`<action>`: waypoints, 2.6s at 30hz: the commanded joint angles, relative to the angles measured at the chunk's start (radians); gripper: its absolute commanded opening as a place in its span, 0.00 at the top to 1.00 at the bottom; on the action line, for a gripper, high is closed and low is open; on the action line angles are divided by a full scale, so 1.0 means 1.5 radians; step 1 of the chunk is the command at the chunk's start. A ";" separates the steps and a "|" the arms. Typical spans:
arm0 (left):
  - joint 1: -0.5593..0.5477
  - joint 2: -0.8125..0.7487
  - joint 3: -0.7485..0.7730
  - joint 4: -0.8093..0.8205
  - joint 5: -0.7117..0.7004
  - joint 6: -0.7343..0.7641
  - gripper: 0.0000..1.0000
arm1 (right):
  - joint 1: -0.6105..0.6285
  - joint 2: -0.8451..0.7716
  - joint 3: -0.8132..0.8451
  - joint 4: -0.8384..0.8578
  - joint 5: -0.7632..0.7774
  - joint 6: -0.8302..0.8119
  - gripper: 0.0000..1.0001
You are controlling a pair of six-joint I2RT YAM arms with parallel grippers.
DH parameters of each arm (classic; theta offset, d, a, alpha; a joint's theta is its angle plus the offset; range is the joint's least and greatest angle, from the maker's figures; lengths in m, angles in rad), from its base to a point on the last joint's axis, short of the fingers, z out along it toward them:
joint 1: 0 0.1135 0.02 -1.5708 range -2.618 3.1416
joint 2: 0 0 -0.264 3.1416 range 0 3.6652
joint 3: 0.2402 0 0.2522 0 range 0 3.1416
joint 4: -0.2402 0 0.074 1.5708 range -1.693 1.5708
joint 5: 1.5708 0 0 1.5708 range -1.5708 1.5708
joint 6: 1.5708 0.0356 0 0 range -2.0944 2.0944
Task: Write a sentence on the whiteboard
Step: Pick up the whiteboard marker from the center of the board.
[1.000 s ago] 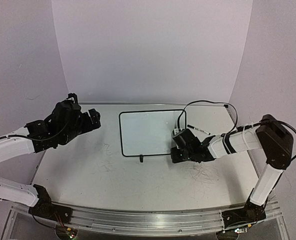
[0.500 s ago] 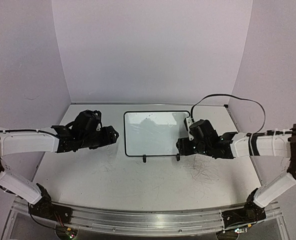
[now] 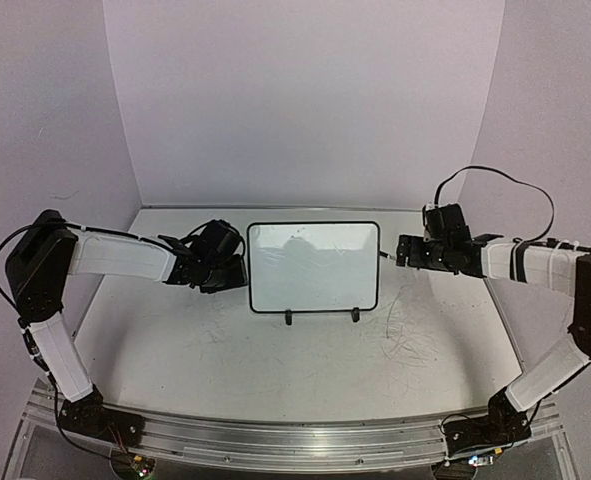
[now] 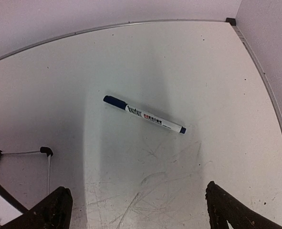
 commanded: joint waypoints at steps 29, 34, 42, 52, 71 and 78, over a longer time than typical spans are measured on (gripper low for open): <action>-0.018 -0.149 -0.044 -0.105 -0.133 0.019 0.11 | -0.180 0.181 0.201 -0.074 -0.198 -0.154 0.06; -0.018 -0.243 -0.061 -0.102 -0.068 0.054 0.07 | -0.181 0.306 0.321 -0.124 -0.290 -0.288 0.13; -0.019 -0.361 -0.095 -0.087 -0.013 0.081 0.06 | -0.182 0.466 0.484 -0.223 -0.277 -0.367 0.37; -0.018 -0.373 -0.102 -0.076 0.005 0.115 0.05 | -0.180 0.530 0.543 -0.270 -0.297 -0.393 0.59; -0.018 -0.377 -0.049 -0.075 0.046 0.174 0.05 | -0.179 0.517 0.493 -0.266 -0.313 -0.362 0.70; -0.018 -0.364 0.033 -0.101 0.083 0.188 0.02 | -0.179 0.434 0.425 -0.203 -0.264 -0.305 0.95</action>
